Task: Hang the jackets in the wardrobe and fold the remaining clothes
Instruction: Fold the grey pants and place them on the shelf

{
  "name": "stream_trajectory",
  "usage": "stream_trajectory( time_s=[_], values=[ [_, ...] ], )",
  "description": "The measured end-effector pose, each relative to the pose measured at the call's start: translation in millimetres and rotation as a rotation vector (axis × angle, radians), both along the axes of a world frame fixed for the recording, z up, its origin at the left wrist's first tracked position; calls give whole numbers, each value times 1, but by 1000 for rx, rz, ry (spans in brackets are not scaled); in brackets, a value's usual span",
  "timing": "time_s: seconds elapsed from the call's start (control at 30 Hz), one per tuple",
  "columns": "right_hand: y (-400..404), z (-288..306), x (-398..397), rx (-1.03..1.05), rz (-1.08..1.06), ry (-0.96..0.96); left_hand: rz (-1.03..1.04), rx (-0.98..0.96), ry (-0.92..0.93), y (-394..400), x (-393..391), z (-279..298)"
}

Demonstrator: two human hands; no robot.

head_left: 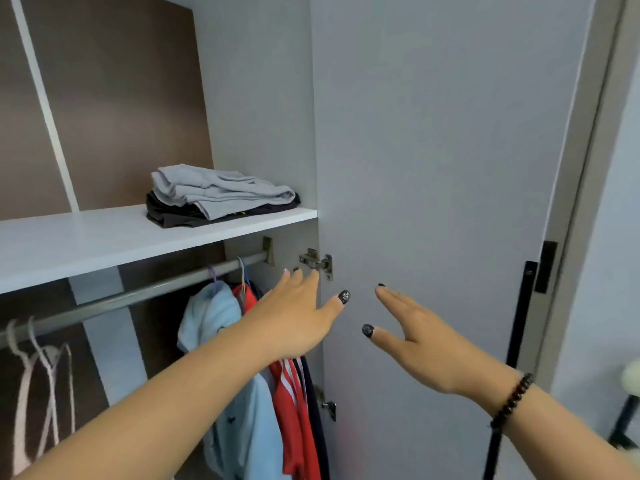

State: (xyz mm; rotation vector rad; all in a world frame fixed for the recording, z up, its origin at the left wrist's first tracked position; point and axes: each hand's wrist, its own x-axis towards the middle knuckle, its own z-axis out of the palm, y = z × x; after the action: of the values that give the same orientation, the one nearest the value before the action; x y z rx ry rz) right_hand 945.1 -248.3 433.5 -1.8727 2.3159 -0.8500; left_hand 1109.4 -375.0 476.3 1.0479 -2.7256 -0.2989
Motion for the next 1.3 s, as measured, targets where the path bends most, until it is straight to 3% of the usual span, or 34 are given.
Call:
stream_trajectory(
  time_s=[0.3, 0.7, 0.9, 1.07, 1.3],
  values=[
    [182, -39, -52, 110, -164, 22, -199, 254, -10, 154, -72, -53],
    [385, -99, -95, 234, -381, -115, -425, 351, -74, 338, -154, -105],
    [444, -122, -121, 220, -517, -202, -512, 350, -192, 377, -197, -128],
    [475, -139, -152, 273, -616, -262, -597, 201, -278, 387, -248, -156],
    [493, -155, -230, 294, -742, -328, -702, 265, -328, 390, -351, -180]
  ],
)
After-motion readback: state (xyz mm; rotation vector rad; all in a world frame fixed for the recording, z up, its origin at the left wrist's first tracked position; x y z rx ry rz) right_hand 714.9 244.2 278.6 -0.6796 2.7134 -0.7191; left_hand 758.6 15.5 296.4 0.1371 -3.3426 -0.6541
